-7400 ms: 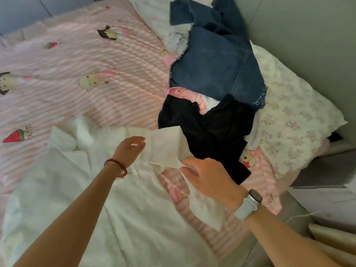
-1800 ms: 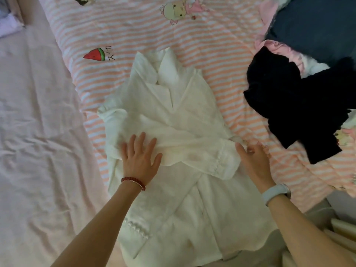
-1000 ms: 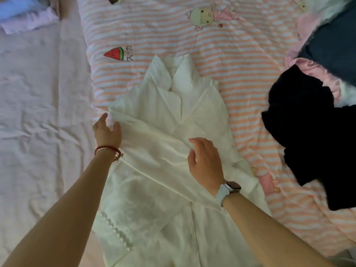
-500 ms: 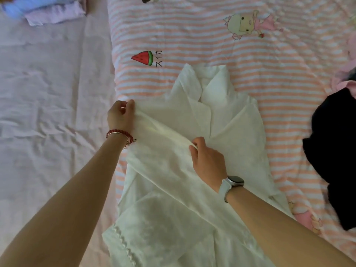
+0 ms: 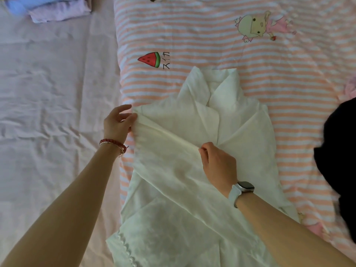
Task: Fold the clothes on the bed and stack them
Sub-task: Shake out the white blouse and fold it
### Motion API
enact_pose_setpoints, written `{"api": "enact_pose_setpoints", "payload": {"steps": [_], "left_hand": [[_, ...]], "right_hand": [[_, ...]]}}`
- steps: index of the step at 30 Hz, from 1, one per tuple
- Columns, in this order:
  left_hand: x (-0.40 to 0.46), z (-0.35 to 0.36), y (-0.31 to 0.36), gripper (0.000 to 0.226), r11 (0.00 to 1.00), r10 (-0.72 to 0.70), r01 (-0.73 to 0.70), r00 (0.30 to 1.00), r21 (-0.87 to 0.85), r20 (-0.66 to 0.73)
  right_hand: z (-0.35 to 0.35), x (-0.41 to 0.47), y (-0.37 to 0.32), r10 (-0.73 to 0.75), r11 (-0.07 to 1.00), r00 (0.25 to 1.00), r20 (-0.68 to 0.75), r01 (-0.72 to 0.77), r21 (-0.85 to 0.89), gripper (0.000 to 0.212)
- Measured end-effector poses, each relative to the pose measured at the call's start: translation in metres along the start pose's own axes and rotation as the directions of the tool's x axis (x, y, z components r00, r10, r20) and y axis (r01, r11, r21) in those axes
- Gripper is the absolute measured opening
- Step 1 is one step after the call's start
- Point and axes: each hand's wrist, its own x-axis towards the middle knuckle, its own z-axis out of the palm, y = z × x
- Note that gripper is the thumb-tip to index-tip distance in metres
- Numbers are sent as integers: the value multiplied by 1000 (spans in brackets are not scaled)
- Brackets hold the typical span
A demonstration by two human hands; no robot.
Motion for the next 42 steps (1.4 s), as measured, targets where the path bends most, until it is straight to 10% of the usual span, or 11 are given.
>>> {"api": "enact_pose_setpoints", "payload": {"steps": [21,26,30,35,42], "left_hand": [[44,28,26,28,690,297,-297,948,660,116],[44,53,30,30,588,286,-402,915,701,285],[52,86,40,34,468,227,-464,886,752,405],[60,123,46,31,555,101,-515,821,653,562],[62,122,56,16,715,163,-456,846,530,508]], "right_hand": [[-29,35,13,-252,968,952,-175,246,-57,16],[-63,89,51,-47,992,968,-248,16,-127,24],[-76,142,77,140,984,989,51,-133,-119,31],[-77,175,85,159,986,951,267,-169,13,35],[-87,165,82,25,1000,999,46,-26,13,35]]}}
